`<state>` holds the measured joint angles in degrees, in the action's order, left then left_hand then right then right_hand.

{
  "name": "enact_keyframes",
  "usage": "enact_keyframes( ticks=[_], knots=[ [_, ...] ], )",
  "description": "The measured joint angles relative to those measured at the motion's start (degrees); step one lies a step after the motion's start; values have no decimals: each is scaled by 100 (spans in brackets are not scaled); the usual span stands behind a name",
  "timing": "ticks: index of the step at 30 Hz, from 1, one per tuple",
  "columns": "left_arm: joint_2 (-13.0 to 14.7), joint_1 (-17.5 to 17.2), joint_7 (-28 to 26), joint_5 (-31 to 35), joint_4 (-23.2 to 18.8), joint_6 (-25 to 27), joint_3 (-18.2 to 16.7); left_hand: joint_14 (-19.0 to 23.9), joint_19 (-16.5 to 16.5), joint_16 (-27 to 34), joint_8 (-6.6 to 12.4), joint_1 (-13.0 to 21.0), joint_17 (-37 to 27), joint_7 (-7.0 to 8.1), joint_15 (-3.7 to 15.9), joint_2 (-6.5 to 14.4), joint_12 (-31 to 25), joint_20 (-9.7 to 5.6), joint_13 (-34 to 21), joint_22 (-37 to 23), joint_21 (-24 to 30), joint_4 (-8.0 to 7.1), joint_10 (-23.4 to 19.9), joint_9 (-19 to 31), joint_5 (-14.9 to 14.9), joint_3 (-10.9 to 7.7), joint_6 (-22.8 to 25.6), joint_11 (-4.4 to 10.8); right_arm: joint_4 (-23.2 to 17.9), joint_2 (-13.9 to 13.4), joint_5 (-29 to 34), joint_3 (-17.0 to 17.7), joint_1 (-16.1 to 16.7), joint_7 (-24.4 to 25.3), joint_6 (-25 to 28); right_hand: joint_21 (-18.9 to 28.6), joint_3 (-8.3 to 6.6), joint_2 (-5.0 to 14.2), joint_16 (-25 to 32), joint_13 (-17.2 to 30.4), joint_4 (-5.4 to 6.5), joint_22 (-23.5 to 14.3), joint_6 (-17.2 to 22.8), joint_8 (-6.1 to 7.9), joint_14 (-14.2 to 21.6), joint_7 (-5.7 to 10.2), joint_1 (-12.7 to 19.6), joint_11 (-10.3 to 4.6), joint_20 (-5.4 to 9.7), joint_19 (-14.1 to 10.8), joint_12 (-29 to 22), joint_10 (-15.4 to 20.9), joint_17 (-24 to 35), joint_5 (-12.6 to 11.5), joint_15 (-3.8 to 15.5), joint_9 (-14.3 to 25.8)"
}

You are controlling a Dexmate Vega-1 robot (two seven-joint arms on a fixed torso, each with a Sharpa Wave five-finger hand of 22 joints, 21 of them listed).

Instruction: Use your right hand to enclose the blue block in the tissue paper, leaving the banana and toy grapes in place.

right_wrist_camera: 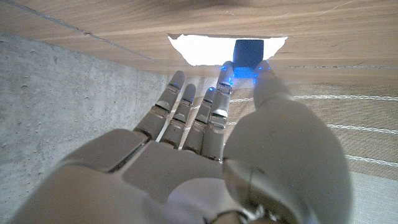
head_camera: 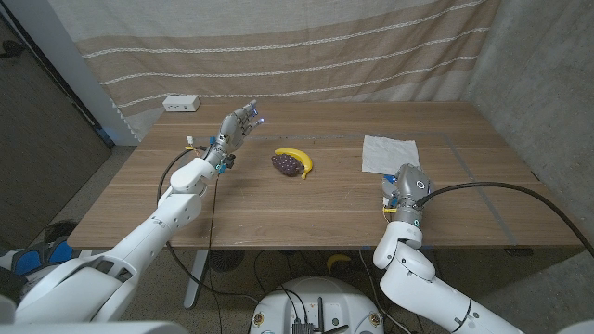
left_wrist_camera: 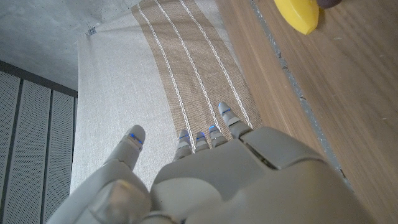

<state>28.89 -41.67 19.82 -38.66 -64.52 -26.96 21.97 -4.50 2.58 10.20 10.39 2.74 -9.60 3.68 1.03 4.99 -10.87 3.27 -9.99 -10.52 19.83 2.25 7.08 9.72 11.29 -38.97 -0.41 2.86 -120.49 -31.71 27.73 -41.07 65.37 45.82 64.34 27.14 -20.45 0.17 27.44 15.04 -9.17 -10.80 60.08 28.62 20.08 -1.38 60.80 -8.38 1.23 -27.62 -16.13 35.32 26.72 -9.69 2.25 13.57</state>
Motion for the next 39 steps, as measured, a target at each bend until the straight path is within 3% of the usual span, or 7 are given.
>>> enact_keyframes(
  ticks=[39],
  knots=[
    [-42, -23, -149, 27, -59, 43, 12, 0, 31, 0, -1, -24, -15, 0, 0, -24, 0, 30, 0, 0, -33, 39, 0, 0, 0, -9, 0, 0, 653, -313, -288, 236, -875, -439, -681, 21, 95, 0, 33, -1, 16, 1, -31, 65, 0, 32, 0, 1, 0, 0, 25, -1, 15, -6, 0, 46]
  ],
)
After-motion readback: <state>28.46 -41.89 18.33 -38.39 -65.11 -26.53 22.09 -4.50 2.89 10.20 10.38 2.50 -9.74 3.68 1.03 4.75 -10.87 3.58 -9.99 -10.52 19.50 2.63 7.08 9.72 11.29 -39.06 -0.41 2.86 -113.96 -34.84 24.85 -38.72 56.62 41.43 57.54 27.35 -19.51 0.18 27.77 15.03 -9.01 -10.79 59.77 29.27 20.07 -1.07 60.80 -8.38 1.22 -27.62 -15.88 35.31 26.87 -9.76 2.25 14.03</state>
